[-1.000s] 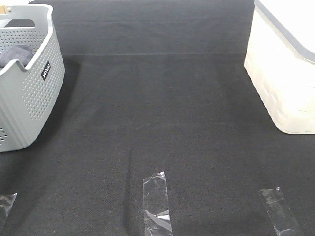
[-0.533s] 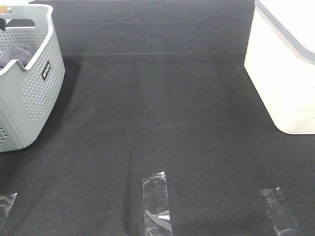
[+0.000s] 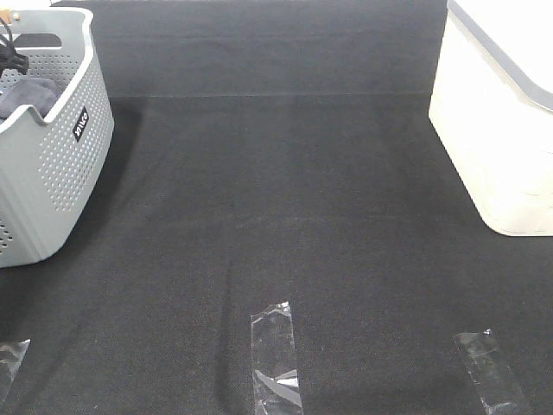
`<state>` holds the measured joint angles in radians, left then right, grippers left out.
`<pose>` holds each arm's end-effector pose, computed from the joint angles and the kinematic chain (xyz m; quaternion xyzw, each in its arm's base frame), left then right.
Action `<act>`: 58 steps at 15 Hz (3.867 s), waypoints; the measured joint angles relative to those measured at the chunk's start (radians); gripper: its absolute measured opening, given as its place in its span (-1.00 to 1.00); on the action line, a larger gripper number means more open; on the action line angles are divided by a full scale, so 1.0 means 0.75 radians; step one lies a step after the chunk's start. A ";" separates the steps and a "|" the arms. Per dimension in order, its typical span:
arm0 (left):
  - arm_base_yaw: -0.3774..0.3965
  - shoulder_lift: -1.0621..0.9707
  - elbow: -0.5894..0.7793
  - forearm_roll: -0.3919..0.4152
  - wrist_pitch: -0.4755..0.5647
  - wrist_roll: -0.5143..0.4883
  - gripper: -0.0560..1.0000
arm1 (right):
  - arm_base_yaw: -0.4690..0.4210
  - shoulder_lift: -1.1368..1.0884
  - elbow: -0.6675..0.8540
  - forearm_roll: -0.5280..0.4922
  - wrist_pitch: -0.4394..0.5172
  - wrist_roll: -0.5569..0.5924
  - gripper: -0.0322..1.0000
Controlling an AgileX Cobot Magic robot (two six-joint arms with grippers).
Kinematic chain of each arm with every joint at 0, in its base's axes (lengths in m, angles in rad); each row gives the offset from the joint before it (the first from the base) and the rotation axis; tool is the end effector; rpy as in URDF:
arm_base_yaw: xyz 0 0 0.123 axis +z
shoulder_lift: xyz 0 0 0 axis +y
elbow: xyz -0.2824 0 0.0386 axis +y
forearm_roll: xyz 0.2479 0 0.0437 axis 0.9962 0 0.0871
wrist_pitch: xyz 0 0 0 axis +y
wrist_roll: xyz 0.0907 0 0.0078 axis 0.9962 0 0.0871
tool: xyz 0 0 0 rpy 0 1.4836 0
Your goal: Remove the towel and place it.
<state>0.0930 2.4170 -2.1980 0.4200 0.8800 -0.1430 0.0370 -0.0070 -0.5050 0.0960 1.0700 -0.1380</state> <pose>0.5325 0.0784 0.1989 -0.0279 0.9434 0.1843 0.2745 -0.0074 0.0074 0.2781 -0.0768 0.8481 0.0215 0.5238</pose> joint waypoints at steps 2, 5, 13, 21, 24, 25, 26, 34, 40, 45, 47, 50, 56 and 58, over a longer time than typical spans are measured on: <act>0.000 0.000 0.000 0.008 -0.028 -0.005 0.23 | 0.000 0.000 0.000 0.000 0.000 0.000 0.26; 0.000 0.017 0.000 0.039 -0.079 -0.032 0.23 | 0.000 0.000 0.000 0.000 0.000 0.000 0.26; 0.000 0.075 -0.003 0.088 -0.061 -0.063 -0.05 | 0.000 0.000 0.000 0.000 0.000 0.000 0.26; 0.000 0.081 -0.003 0.127 -0.061 -0.007 -0.89 | 0.000 0.000 0.000 0.000 0.000 0.000 0.26; 0.000 0.047 -0.003 0.127 -0.067 -0.003 -0.89 | 0.000 0.000 0.000 0.000 0.000 0.000 0.26; 0.000 0.012 -0.003 0.116 -0.071 -0.001 -0.89 | 0.000 0.000 0.000 0.000 0.000 0.000 0.26; 0.000 -0.013 -0.003 0.100 -0.073 0.000 -0.89 | 0.000 0.000 0.000 0.000 0.000 0.000 0.26; -0.057 -0.327 -0.003 -0.084 -0.089 0.113 -0.89 | 0.000 0.000 0.000 0.000 0.000 0.000 0.26; -0.185 -0.577 -0.003 -0.285 -0.076 0.345 -0.89 | 0.000 0.000 0.000 0.000 0.000 0.000 0.26; -0.321 -0.780 -0.003 -0.437 -0.057 0.421 -0.89 | 0.000 0.000 0.000 0.000 0.000 0.000 0.26; -0.364 -0.836 -0.003 -0.541 -0.047 0.447 -0.89 | 0.000 0.000 0.000 0.000 0.000 0.000 0.26; -0.444 -0.891 -0.003 -0.624 0.061 0.456 -0.89 | 0.000 0.044 -0.019 0.107 -0.061 0.000 0.26; -0.761 -0.901 -0.003 -0.653 0.191 0.515 -0.89 | 0.000 0.651 -0.031 0.685 -0.433 -0.391 0.26; -0.847 -0.901 -0.003 -0.653 0.191 0.515 -0.89 | 0.000 0.809 -0.031 0.909 -0.451 -0.648 0.26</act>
<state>-0.5420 1.7410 -2.2000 -0.0700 1.0230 0.2430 0.0370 0.6000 -0.5280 0.7780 0.7320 -0.6240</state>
